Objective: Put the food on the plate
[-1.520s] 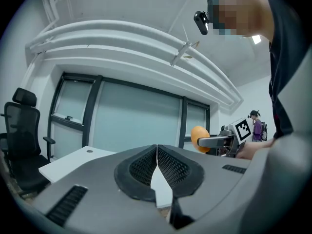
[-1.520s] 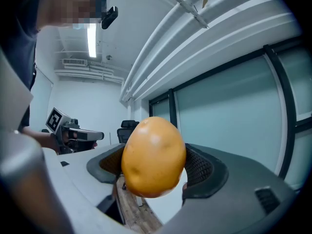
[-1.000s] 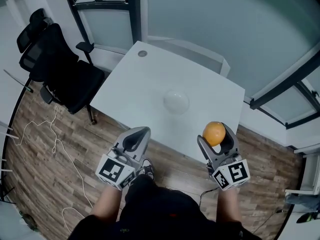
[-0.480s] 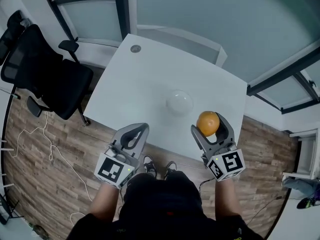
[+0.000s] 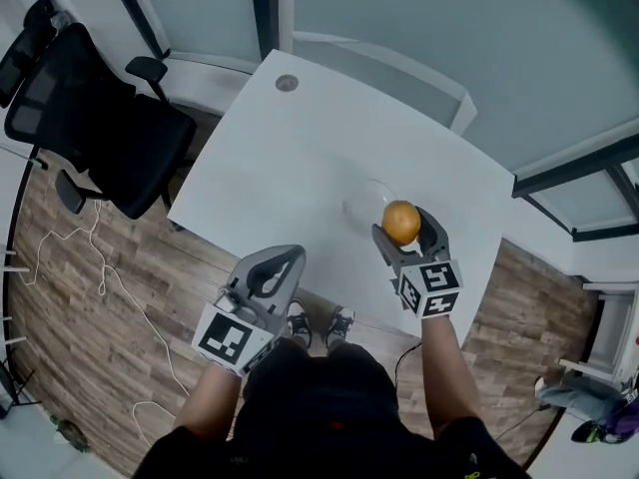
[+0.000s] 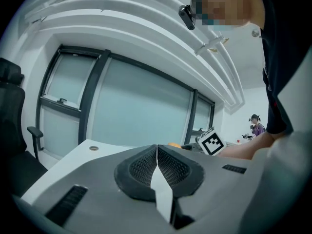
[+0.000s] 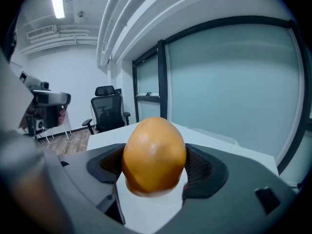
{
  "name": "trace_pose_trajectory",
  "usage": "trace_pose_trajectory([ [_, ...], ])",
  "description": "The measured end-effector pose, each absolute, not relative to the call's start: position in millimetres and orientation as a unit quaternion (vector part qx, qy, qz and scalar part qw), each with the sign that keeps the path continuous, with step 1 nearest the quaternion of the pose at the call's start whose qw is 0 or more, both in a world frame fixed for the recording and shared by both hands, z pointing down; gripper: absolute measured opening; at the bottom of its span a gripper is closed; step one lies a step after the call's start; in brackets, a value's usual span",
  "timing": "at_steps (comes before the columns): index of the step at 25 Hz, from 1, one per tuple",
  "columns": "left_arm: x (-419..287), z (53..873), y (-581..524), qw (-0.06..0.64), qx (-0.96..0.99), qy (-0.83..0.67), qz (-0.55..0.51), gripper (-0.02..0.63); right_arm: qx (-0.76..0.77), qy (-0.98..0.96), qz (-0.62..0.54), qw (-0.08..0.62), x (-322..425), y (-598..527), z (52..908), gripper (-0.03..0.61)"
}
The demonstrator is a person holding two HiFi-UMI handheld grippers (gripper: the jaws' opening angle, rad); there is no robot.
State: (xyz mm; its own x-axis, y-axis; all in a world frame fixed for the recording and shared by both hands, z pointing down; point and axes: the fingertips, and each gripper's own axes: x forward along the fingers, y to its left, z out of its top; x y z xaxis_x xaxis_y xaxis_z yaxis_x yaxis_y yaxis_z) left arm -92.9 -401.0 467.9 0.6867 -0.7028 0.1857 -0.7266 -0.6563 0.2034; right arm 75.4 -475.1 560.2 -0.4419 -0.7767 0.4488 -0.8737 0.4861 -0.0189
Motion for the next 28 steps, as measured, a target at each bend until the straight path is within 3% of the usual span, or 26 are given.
trace_pose_trajectory([
  [13, -103, 507, -416, 0.173, 0.879, -0.435, 0.087, 0.025, 0.464, -0.804, 0.205, 0.309, 71, -533, 706, 0.37],
  [28, -96, 507, -420, 0.172, 0.877, -0.435, 0.109, 0.025, 0.461, -0.798, 0.186, 0.341, 64, -542, 720, 0.37],
])
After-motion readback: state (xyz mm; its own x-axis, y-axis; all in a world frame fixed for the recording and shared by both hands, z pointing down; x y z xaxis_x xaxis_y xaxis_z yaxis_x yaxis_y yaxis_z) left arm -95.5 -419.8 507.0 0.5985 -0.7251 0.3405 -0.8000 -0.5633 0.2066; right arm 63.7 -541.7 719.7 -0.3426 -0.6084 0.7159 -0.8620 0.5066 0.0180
